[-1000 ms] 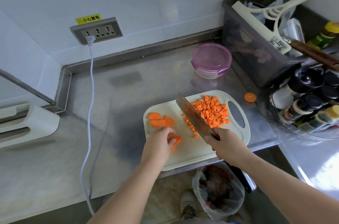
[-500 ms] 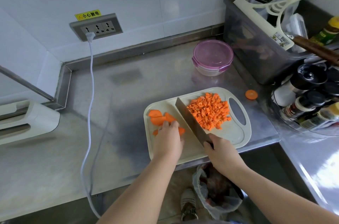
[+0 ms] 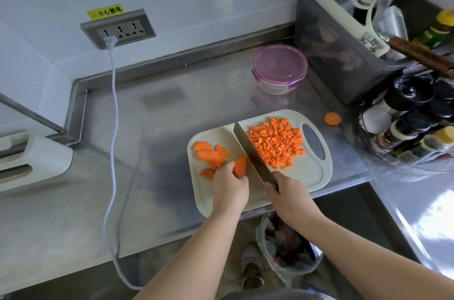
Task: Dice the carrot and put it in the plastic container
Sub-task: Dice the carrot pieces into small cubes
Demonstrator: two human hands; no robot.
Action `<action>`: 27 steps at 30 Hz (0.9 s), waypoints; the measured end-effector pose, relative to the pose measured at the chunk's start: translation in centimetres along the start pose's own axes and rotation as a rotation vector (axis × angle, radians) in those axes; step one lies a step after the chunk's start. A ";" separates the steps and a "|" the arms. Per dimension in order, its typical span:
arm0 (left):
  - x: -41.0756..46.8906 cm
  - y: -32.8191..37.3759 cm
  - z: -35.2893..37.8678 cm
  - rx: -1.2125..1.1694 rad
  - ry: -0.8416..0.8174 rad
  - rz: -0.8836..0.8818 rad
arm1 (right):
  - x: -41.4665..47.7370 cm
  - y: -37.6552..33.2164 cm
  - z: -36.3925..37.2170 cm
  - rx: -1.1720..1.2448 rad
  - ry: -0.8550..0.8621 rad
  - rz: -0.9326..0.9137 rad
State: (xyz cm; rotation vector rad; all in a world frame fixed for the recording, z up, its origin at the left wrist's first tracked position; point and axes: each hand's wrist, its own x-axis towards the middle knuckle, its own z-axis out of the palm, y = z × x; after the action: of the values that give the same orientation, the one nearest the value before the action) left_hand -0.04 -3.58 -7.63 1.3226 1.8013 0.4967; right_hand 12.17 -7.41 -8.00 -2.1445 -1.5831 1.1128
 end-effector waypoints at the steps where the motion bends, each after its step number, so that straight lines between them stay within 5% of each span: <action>1: -0.1 -0.1 0.0 -0.029 -0.001 -0.016 | 0.0 -0.1 0.1 -0.010 -0.001 -0.004; 27: 2.4 0.8 -0.1 0.079 -0.037 -0.017 | -0.1 -0.4 -0.6 -0.180 -0.087 -0.063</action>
State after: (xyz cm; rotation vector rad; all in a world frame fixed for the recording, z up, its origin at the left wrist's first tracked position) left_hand 0.04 -1.10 -7.92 1.3604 1.8163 0.3930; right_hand 12.36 -7.18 -7.33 -2.1649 -1.8408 1.0951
